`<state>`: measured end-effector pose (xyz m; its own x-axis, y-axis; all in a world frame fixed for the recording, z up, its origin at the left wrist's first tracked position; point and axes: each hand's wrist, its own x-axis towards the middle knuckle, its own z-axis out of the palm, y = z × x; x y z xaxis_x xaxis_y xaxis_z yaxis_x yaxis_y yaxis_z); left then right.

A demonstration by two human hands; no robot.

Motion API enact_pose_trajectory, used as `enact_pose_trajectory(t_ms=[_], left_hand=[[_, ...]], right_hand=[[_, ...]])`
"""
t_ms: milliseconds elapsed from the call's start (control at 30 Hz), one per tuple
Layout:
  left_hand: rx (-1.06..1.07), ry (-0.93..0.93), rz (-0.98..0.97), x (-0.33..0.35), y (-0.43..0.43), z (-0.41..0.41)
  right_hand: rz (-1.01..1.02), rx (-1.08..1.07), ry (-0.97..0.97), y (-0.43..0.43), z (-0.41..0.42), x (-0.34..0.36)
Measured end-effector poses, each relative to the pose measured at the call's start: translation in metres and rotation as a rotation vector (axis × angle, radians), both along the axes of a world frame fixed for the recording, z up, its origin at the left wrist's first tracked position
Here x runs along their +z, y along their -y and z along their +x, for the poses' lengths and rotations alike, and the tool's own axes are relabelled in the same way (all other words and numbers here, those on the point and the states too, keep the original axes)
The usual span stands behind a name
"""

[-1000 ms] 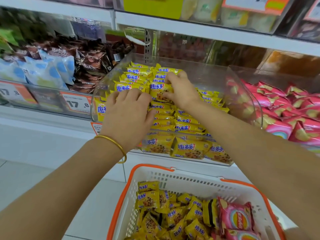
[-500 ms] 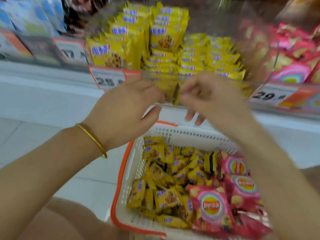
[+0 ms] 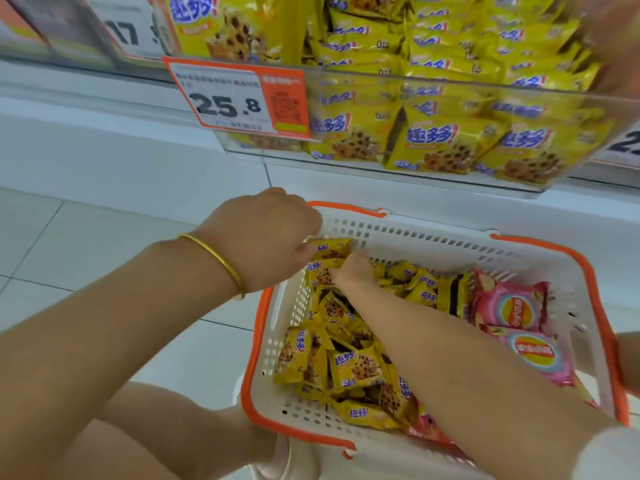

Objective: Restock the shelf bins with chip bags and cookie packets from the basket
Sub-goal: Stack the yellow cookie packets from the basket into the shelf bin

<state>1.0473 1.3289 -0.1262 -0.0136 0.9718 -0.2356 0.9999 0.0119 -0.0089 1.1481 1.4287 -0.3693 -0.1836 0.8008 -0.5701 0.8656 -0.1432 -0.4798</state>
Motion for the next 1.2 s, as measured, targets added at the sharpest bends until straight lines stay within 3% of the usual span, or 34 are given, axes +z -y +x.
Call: enact_pose_trajectory(t_ms=[133, 267, 400, 500, 600, 700, 733, 800, 900, 1000, 1200], left_hand=[[0.023, -0.006, -0.052, -0.005, -0.011, -0.005], [0.027, 0.035, -0.155, -0.013, -0.017, -0.006], [0.074, 0.311, -0.189, 0.002, -0.03, -0.004], [0.072, 0.557, -0.053, 0.043, -0.036, 0.001], [0.093, 0.841, 0.114, 0.089, -0.031, 0.009], [0.128, 0.939, 0.532, 0.109, -0.035, 0.004], [0.148, 0.877, 0.709, 0.111, -0.039, -0.001], [0.184, 0.58, 0.934, 0.11, -0.044, -0.014], [0.216, 0.235, 0.843, 0.095, -0.049, -0.03], [0.217, 0.143, 0.733, 0.082, -0.047, -0.031], [0.218, 0.063, 0.692, 0.076, -0.042, -0.028]], right_hand=[[-0.062, 0.05, -0.089, 0.009, 0.01, 0.022], [-0.174, -0.065, -0.476, 0.019, 0.051, 0.1], [-0.293, -0.096, -0.842, 0.026, 0.085, 0.188], [-0.105, 0.088, -0.818, 0.022, 0.1, 0.254], [0.216, 0.328, -0.701, 0.01, 0.102, 0.322], [0.575, 0.407, -0.625, -0.013, 0.089, 0.369], [0.685, 0.387, -0.616, -0.025, 0.081, 0.378], [0.814, 0.309, -0.612, -0.056, 0.06, 0.384], [0.835, 0.313, -0.499, -0.1, 0.018, 0.366], [0.857, 0.353, -0.405, -0.125, -0.011, 0.342], [0.925, 0.441, -0.327, -0.141, -0.028, 0.327]])
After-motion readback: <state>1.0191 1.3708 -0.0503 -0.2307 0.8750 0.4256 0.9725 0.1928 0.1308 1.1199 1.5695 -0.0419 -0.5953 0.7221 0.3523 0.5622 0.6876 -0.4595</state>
